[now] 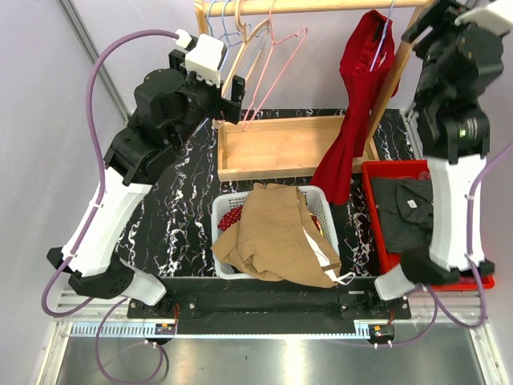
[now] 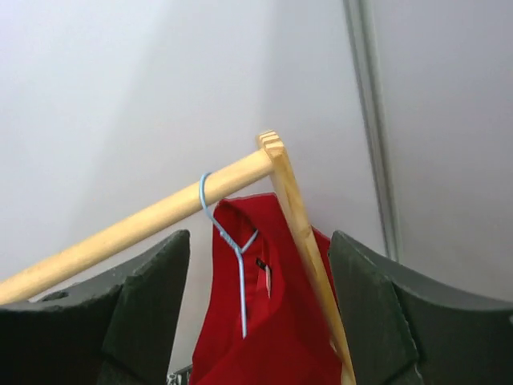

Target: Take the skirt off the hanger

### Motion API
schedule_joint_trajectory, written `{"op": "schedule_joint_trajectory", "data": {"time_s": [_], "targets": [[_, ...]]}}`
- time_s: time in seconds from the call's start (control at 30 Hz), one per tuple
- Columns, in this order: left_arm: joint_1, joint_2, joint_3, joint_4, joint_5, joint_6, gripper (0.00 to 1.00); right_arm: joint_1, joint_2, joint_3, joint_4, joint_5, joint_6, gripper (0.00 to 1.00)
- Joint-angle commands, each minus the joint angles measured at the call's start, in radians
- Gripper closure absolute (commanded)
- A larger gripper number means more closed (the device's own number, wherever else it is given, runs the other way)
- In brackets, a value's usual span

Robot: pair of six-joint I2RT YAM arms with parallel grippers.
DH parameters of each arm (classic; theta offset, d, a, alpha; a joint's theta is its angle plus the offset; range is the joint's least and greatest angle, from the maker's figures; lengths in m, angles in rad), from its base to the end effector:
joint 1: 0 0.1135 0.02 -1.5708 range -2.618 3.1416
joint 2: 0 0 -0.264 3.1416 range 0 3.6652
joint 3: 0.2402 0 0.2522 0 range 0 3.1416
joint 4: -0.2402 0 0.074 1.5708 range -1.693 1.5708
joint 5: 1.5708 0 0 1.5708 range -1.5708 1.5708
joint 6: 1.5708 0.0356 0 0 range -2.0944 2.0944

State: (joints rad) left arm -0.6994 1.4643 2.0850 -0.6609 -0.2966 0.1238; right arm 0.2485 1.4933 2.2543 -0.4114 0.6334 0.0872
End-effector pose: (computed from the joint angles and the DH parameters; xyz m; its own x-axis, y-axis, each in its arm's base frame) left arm 0.2089 -0.1622 0.5629 0.0179 0.1393 -0.9901 0.3930 0.9096 0.1350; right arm 0.2301 0.0366 0.6243 0.3604 0.1639 -0.9183 0.3106 0.9072 0.2838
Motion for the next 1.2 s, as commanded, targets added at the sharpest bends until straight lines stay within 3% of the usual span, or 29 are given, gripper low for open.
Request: {"op": "schedule_joint_trajectory", "data": {"time_s": [0.0,0.27,0.77,1.07,1.17], "targets": [[-0.005,-0.042,-0.028,-0.012,0.063,0.023,0.01,-0.101,0.208,0.258,-0.332,-0.303,0.169,0.22],[-0.005,-0.068,-0.037,-0.032,0.074,0.034,0.01,-0.201,0.333,0.257,-0.356,-0.517,0.315,0.31],[-0.005,-0.065,-0.06,-0.032,0.067,0.034,0.01,-0.201,0.409,0.208,-0.34,-0.558,0.312,0.42],[-0.005,-0.07,-0.092,-0.032,0.054,0.039,0.01,-0.149,0.478,0.316,-0.326,-0.529,0.264,0.42],[-0.005,-0.067,-0.089,-0.032,0.051,0.037,0.01,-0.144,0.51,0.361,-0.326,-0.531,0.27,0.49]]}}
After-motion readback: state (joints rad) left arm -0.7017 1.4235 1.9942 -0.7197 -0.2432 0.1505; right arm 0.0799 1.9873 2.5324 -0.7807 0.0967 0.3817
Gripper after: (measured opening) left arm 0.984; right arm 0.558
